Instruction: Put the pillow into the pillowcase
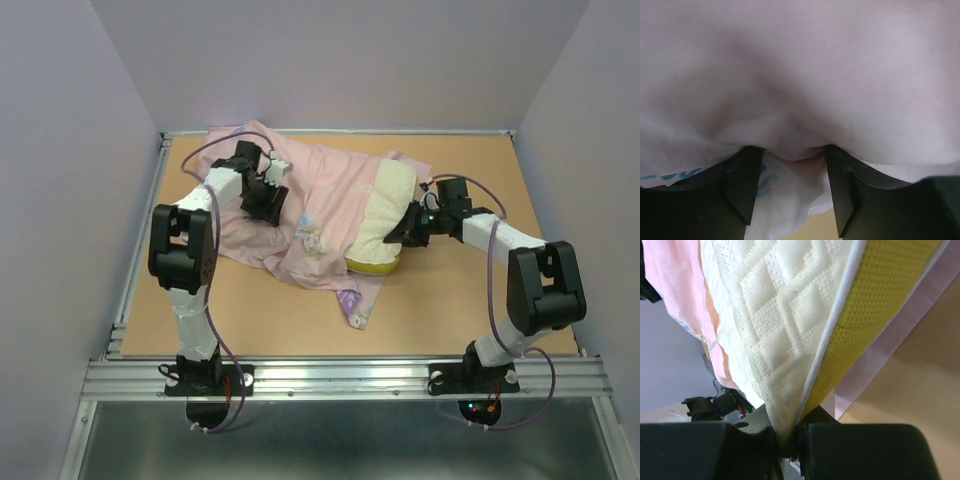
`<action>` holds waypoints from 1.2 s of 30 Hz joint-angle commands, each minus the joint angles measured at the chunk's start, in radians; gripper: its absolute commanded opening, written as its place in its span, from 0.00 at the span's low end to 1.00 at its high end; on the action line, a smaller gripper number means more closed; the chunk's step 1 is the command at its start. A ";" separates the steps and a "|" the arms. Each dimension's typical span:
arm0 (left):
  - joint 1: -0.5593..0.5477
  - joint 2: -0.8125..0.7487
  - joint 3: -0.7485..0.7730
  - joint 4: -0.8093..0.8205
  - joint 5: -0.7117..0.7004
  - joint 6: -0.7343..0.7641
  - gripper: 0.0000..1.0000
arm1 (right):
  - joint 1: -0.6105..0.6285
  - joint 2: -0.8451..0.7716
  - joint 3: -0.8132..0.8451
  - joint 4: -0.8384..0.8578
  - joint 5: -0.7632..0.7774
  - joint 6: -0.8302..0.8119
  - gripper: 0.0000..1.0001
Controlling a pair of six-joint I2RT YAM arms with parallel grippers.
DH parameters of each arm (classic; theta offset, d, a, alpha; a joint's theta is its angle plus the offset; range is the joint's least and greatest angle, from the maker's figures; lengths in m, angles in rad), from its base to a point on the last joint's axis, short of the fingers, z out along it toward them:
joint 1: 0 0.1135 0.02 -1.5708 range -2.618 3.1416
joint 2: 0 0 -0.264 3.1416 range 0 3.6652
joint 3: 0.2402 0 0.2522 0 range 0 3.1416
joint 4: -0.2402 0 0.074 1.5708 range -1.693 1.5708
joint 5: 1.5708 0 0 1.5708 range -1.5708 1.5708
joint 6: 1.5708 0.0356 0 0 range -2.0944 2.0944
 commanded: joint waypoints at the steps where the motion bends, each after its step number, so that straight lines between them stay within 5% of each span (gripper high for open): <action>1: -0.158 0.109 0.317 0.047 -0.031 -0.051 0.64 | -0.075 -0.074 -0.027 -0.049 0.047 -0.080 0.01; 5: -0.211 0.131 0.468 -0.005 0.001 -0.097 0.68 | -0.106 -0.069 -0.012 -0.066 0.051 -0.097 0.00; 12: -0.165 -0.027 0.266 -0.001 -0.150 -0.033 0.76 | -0.108 -0.007 0.031 -0.065 -0.001 -0.092 0.01; 20: -0.178 0.046 0.218 -0.001 -0.092 0.015 0.79 | -0.106 -0.011 0.011 -0.063 -0.025 -0.069 0.00; 24: -0.224 0.107 0.228 -0.002 -0.036 0.001 0.51 | -0.106 0.003 0.008 -0.062 -0.054 -0.061 0.00; 26: -0.260 0.106 0.248 -0.021 0.012 0.006 0.19 | -0.108 0.009 0.005 -0.056 -0.068 -0.046 0.01; 28: -0.330 0.092 0.305 -0.077 0.122 0.012 0.02 | -0.108 0.021 0.001 -0.042 -0.096 -0.020 0.01; 33: -0.449 0.052 0.440 -0.186 0.383 0.018 0.00 | -0.103 0.013 -0.002 -0.006 -0.108 0.035 0.01; 36: -0.447 0.034 0.434 -0.194 0.402 0.020 0.00 | -0.102 -0.002 -0.013 0.001 -0.101 0.047 0.01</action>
